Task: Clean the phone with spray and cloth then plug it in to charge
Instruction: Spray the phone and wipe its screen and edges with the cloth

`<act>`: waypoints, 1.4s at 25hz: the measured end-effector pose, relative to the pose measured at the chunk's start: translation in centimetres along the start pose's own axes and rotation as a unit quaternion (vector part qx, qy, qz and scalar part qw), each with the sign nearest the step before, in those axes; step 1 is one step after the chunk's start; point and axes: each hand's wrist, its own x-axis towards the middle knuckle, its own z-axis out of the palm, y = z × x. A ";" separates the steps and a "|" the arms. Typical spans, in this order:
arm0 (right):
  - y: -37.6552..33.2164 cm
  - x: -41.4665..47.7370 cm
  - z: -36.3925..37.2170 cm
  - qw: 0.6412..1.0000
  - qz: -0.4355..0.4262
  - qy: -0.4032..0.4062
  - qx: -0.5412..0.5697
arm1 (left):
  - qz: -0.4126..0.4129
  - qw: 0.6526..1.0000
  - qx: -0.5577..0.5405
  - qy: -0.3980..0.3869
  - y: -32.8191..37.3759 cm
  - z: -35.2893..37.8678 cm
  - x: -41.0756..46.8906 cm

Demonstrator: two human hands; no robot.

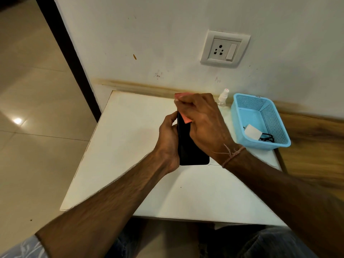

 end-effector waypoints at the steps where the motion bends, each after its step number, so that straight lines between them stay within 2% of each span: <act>1: 0.7 0.1 -0.1 0.997 0.045 -0.057 -0.035 | 0.005 1.000 0.000 -0.008 0.0 0.0 0.0; 2: 1.3 0.0 0.0 0.994 0.066 -0.086 0.024 | 0.008 1.000 0.002 -0.013 0.0 0.1 -0.1; 3: 1.7 -0.5 -0.3 0.993 0.080 -0.079 0.023 | 0.007 1.000 0.003 -0.018 0.0 0.2 -0.3; 4: 1.9 -0.5 -0.1 0.985 0.141 -0.094 0.042 | 0.006 1.000 0.004 -0.019 0.0 0.3 -0.3; 9: 1.3 -0.8 0.2 0.983 0.171 -0.044 0.044 | -0.004 1.000 0.007 -0.004 0.0 0.0 -0.1; 11: -0.4 -0.9 1.0 0.975 0.196 -0.060 0.083 | -0.009 1.000 0.001 0.012 -0.3 -0.1 0.1; 14: -2.2 -1.7 1.5 0.982 0.116 -0.112 0.102 | -0.013 0.999 -0.028 0.008 -0.5 0.0 0.0; 16: -1.0 -2.2 1.0 0.984 0.072 -0.132 0.091 | -0.005 1.000 -0.017 0.005 -0.4 0.0 -0.1; 21: 1.9 -3.0 0.2 0.971 0.191 -0.141 0.035 | 0.000 1.000 0.001 0.003 0.0 -0.4 0.1; 23: 1.3 -2.9 0.6 0.969 0.208 -0.134 0.027 | -0.005 1.000 0.005 0.003 -0.2 -0.3 0.1; 26: -0.2 -2.1 1.4 0.970 0.189 -0.143 0.060 | -0.008 1.000 0.002 -0.003 -0.2 0.0 -0.2; 29: -1.2 -3.1 0.8 0.975 0.103 -0.171 0.096 | -0.004 1.000 -0.017 -0.008 0.2 -0.3 -0.3; 32: -0.1 -5.0 -1.0 0.981 0.031 -0.177 0.075 | 0.001 1.000 -0.021 -0.012 0.4 -0.4 -0.1; 35: 1.4 -4.7 -0.9 0.982 0.099 -0.156 0.041 | -0.002 1.000 0.005 0.000 0.1 -0.2 -0.1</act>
